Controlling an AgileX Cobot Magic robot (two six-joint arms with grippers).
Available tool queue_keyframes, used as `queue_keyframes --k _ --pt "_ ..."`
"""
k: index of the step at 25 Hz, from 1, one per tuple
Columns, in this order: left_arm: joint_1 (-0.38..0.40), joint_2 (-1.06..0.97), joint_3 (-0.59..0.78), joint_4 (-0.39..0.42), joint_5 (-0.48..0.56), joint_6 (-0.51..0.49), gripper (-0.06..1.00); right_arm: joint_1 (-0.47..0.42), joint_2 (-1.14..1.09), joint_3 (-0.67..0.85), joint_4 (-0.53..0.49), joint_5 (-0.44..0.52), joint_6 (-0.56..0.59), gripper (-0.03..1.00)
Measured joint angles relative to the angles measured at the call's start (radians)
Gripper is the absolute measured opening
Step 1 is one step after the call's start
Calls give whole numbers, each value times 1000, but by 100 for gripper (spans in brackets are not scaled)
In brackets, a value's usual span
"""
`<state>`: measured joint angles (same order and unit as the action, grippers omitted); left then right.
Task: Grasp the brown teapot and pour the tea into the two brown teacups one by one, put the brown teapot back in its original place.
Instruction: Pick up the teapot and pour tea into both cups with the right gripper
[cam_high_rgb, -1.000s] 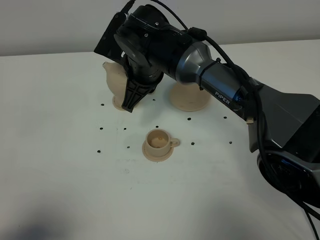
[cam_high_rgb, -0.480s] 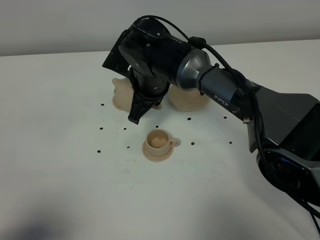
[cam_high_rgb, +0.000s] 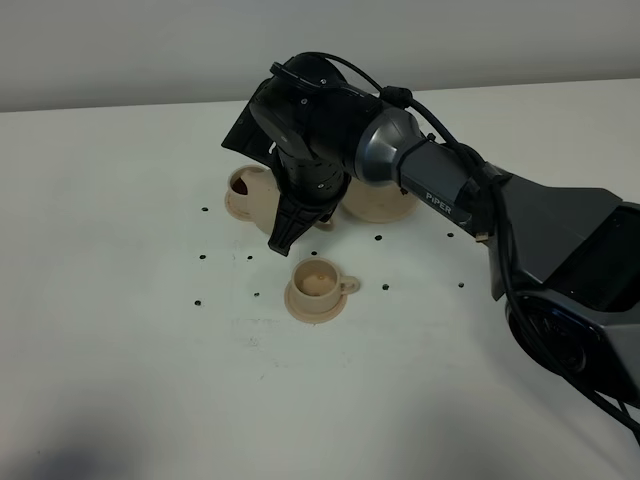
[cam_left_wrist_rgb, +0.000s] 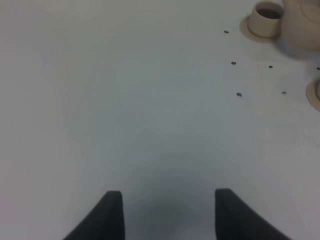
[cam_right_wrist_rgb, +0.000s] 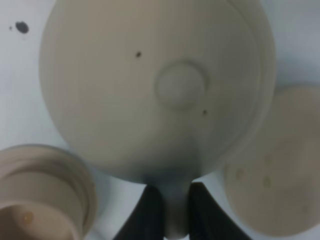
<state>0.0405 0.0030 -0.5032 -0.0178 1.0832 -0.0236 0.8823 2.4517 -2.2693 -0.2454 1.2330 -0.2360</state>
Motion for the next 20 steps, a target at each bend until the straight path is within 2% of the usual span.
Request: queue_keyframes --k 10,20 --pt "0 0 0 0 0 0 40 1 -140 22 7 -3 0 11" --pt "0 0 0 0 0 0 40 3 -366 384 -11 -2 4 11"
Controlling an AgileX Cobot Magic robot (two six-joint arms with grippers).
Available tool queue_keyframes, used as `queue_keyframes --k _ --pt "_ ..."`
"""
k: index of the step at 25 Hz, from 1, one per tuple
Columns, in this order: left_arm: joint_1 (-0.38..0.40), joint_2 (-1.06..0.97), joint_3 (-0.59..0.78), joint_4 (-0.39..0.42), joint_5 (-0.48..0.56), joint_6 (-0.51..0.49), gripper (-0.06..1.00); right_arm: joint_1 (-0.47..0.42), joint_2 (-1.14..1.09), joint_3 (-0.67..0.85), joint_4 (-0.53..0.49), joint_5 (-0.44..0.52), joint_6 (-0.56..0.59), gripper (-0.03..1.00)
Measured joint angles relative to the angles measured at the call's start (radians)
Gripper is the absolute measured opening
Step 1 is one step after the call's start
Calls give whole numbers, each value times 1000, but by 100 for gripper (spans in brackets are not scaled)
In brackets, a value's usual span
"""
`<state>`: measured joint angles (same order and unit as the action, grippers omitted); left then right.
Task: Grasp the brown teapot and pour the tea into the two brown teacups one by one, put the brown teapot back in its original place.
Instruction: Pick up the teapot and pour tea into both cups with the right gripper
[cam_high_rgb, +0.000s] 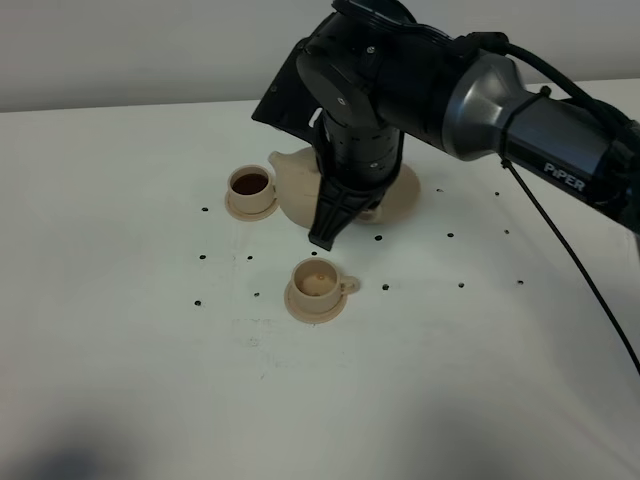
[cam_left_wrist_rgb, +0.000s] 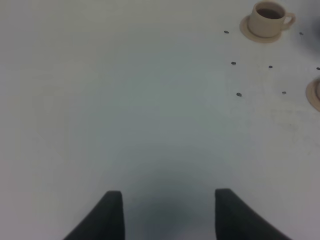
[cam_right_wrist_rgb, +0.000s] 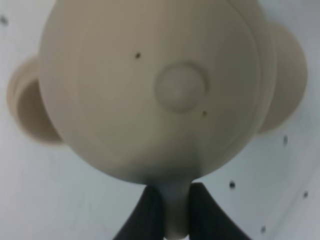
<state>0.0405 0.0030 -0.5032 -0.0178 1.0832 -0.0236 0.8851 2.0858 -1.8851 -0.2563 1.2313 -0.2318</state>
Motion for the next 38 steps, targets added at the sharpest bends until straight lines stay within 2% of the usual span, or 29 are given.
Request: queue_keyframes --k 5,11,16,20,29,38 --pt "0 0 0 0 0 0 40 0 -104 192 -63 -24 67 11" --pt "0 0 0 0 0 0 40 8 -185 426 -148 -143 124 11" --pt "0 0 0 0 0 0 40 18 -186 544 -243 -247 162 11" --pt "0 0 0 0 0 0 40 38 -176 568 -339 -255 179 11" --pt "0 0 0 0 0 0 40 80 -136 571 -441 -262 154 11" --pt "0 0 0 0 0 0 40 147 -108 571 -591 -209 149 11"
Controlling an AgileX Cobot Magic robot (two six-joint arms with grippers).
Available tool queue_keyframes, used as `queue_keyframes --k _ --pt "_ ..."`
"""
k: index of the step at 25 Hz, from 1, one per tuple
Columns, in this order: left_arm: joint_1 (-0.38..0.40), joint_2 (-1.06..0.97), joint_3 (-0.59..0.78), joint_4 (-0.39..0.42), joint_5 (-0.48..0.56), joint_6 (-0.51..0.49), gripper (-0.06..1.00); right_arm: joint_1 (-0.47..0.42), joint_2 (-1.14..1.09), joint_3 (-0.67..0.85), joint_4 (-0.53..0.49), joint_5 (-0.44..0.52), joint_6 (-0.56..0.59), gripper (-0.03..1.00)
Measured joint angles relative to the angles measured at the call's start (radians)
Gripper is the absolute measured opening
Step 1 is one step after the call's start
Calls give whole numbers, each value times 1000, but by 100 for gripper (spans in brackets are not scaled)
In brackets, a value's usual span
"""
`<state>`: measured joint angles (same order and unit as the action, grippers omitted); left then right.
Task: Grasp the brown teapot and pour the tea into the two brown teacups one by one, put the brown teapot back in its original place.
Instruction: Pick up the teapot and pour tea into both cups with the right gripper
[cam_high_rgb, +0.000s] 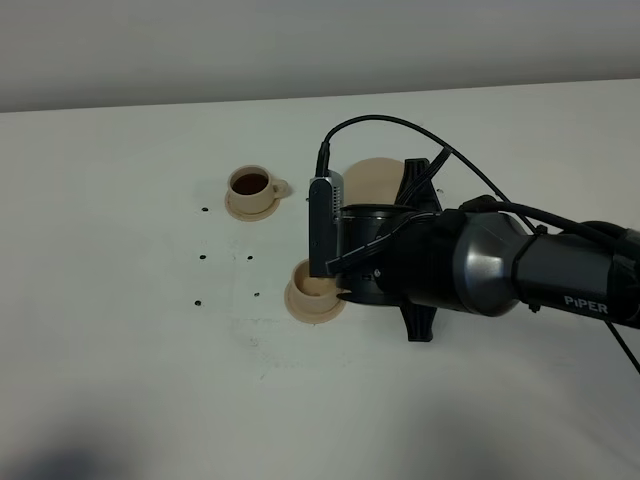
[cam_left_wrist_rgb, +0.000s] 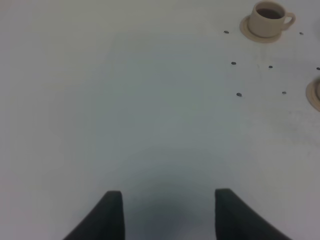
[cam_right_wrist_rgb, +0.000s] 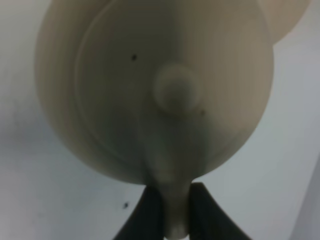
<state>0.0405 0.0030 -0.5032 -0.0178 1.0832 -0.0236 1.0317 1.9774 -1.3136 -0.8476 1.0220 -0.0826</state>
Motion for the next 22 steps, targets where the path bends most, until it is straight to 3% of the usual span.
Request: queue_keyframes --k 8,22 --pt "0 0 0 0 0 0 40 42 23 0 -92 55 -5 11" --pt "0 0 0 0 0 0 40 82 45 0 -248 60 -55 11"
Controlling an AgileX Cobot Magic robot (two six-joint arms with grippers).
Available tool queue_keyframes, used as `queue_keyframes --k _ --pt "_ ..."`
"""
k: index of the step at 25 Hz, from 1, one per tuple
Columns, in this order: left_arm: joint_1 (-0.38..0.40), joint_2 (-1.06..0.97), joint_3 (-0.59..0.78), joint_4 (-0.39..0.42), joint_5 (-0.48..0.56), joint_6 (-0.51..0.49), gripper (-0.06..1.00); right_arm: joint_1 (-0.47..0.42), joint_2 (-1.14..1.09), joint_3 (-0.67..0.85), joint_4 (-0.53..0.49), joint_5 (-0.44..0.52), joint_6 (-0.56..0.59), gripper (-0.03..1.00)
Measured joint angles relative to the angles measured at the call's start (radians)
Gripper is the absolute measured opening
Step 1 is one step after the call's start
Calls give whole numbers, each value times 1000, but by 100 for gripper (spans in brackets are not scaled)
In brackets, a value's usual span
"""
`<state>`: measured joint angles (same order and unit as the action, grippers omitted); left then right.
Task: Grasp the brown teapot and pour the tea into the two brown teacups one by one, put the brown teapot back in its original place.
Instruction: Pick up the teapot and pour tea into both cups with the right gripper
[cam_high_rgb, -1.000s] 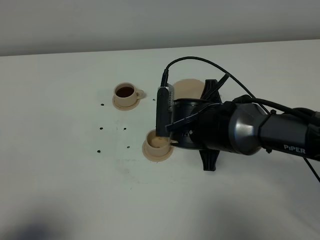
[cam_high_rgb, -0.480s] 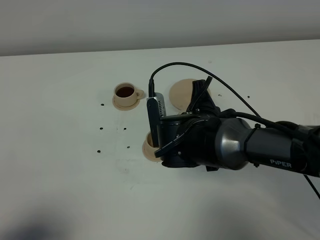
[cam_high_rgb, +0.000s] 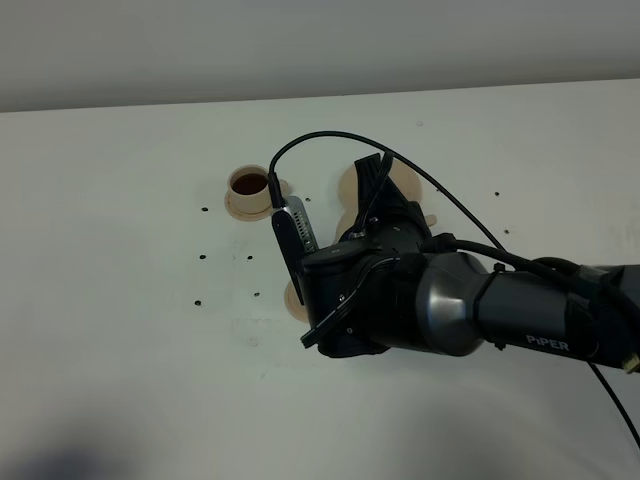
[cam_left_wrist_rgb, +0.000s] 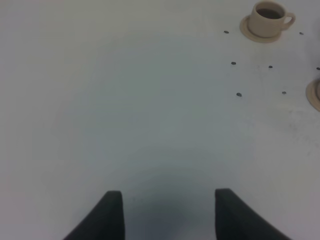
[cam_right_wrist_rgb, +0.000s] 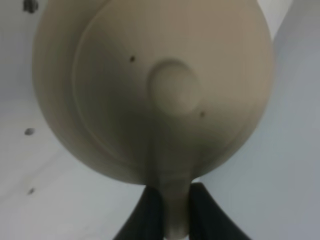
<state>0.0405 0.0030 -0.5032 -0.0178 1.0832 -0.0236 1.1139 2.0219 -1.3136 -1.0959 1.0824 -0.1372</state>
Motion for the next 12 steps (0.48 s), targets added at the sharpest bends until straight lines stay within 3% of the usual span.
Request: queue_keyframes --k 12 --pt "0 0 0 0 0 0 40 10 30 0 -90 4 -19 11"
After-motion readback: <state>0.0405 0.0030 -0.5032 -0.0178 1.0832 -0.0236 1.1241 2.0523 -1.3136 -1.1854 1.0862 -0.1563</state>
